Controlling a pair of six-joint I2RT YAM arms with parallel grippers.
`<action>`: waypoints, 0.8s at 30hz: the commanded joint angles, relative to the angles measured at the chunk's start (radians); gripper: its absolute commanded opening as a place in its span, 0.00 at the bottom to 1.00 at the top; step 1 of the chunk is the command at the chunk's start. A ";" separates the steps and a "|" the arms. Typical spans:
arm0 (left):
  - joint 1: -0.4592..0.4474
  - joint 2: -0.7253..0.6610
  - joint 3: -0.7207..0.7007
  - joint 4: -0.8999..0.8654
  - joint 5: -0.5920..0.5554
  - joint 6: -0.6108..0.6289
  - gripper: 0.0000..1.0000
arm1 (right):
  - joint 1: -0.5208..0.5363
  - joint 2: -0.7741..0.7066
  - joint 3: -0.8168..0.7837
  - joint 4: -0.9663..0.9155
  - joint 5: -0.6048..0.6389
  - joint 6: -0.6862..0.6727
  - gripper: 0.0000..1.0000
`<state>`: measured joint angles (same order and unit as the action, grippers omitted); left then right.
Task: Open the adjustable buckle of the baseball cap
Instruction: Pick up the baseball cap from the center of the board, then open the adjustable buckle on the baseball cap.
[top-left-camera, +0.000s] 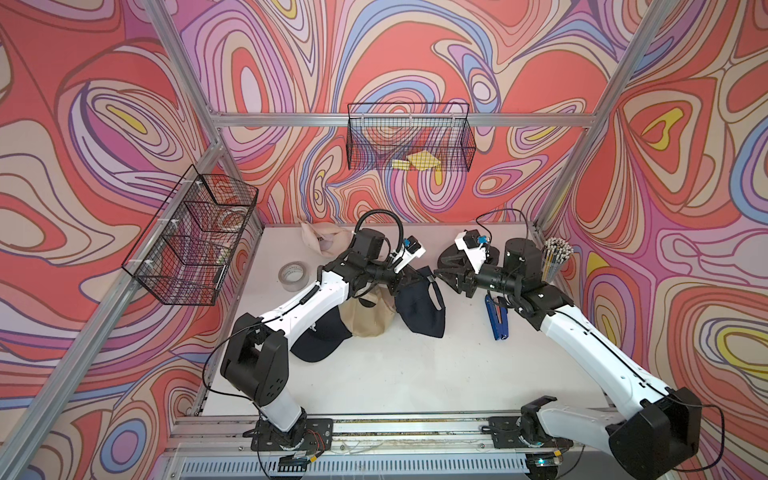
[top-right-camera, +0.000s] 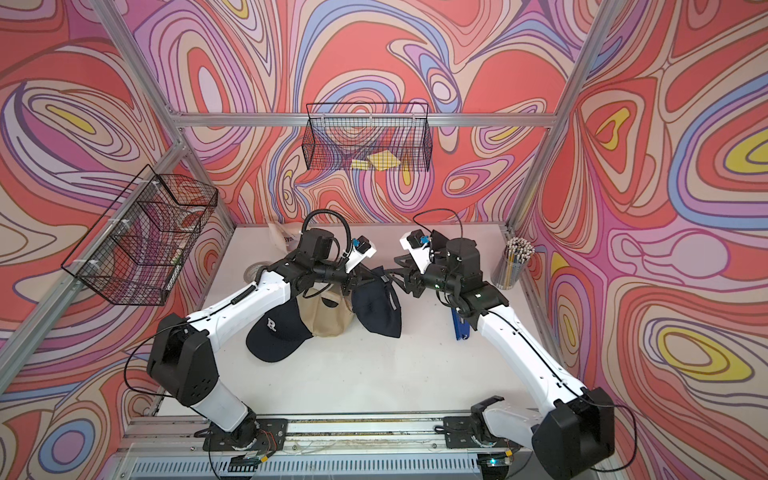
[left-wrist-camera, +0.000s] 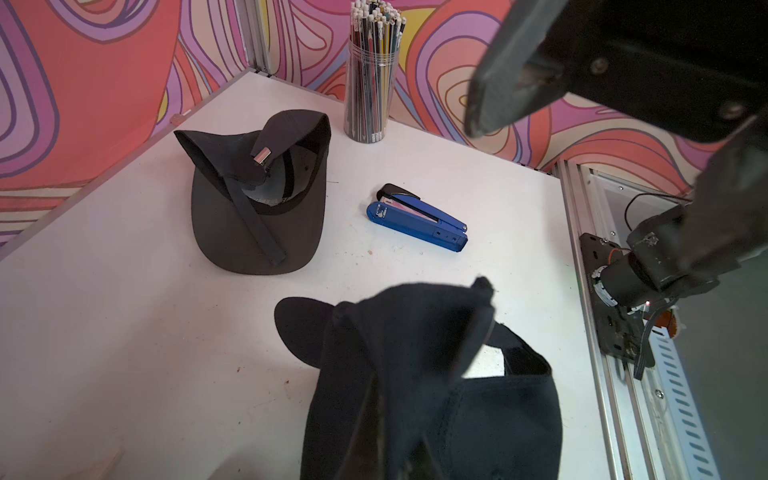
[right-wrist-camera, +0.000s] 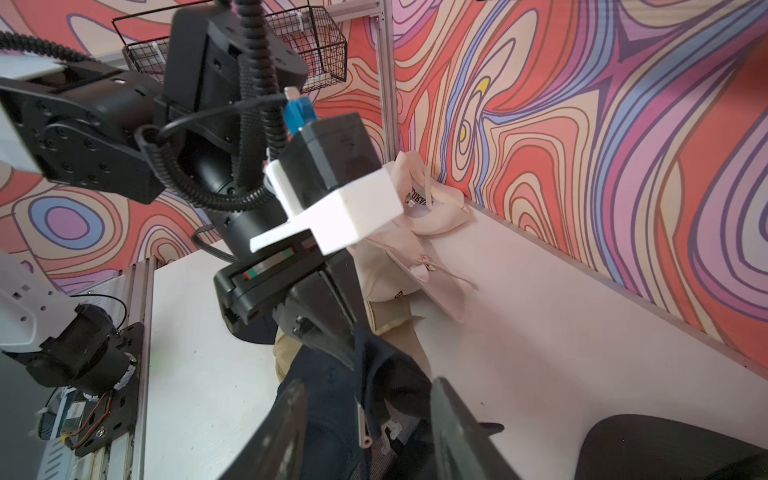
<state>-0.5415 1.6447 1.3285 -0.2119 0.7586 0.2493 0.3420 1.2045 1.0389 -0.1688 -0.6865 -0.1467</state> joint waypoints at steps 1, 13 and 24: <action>0.000 -0.005 0.034 -0.013 0.039 -0.001 0.00 | 0.003 0.042 0.067 -0.102 -0.030 -0.096 0.45; -0.006 0.012 0.077 -0.083 0.048 0.024 0.00 | 0.031 0.122 0.162 -0.169 -0.034 -0.178 0.37; -0.009 0.018 0.094 -0.110 0.056 0.029 0.00 | 0.066 0.133 0.184 -0.187 -0.004 -0.215 0.39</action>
<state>-0.5446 1.6512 1.3926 -0.3065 0.7856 0.2581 0.3954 1.3258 1.1957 -0.3336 -0.7010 -0.3374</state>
